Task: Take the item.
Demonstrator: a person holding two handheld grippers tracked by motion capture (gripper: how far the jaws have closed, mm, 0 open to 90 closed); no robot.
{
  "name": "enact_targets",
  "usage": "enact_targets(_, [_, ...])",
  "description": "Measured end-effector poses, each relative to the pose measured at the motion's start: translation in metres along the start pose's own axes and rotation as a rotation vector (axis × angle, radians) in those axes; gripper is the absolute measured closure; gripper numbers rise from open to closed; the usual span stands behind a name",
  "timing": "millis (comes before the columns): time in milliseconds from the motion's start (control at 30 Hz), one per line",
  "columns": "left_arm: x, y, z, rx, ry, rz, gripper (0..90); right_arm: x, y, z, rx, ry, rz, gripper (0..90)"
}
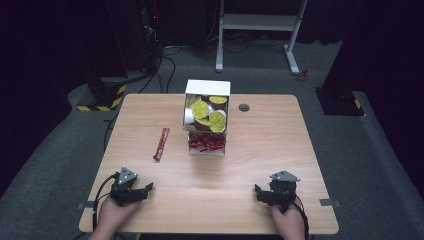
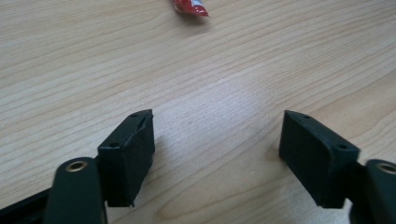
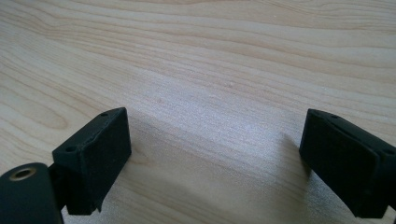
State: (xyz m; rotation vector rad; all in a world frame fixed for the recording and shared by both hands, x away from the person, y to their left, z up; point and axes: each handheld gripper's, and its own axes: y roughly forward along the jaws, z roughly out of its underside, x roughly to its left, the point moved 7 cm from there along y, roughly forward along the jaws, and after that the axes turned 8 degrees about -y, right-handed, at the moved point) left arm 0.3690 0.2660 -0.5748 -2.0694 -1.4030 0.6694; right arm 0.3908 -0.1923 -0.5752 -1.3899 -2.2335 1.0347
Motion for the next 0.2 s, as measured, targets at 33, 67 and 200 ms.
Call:
enact_targets(33, [0.0004, 0.0, 0.0, -0.004, 0.0, 0.003, 26.2, 0.0, 0.0, 0.0, 0.0, 0.0, 0.0, 8.9])
enact_targets(67, [0.0006, 0.0001, -0.0001, -0.006, 0.002, 0.001, 26.3, 0.0002, -0.0001, 0.0001, 0.001, 0.002, 0.0, 8.8])
enact_targets(200, [-0.0002, -0.0004, 0.0006, -0.011, -0.001, -0.001, 26.5, 0.0, 0.0, 0.0, 0.0, 0.0, 0.0, 8.8])
